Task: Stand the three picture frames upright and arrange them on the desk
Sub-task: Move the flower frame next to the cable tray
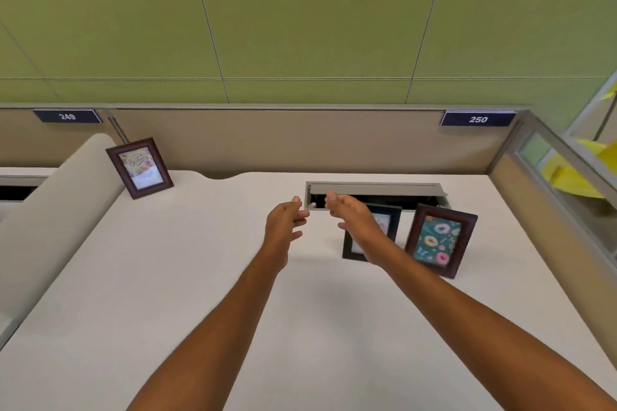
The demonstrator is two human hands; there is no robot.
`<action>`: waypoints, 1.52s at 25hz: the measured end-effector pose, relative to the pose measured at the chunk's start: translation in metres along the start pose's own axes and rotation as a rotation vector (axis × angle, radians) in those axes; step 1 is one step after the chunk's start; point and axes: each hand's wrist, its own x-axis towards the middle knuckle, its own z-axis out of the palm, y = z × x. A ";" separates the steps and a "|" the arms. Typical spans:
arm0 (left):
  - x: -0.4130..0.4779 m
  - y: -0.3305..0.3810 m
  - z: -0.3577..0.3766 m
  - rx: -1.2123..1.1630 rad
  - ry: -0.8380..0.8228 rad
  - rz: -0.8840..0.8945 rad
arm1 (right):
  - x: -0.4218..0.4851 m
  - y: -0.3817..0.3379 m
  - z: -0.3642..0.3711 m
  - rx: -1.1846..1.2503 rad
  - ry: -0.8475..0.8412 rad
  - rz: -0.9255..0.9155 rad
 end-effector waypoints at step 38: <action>0.079 -0.071 0.095 0.409 -0.137 0.133 | 0.056 0.125 -0.102 -0.129 0.285 0.395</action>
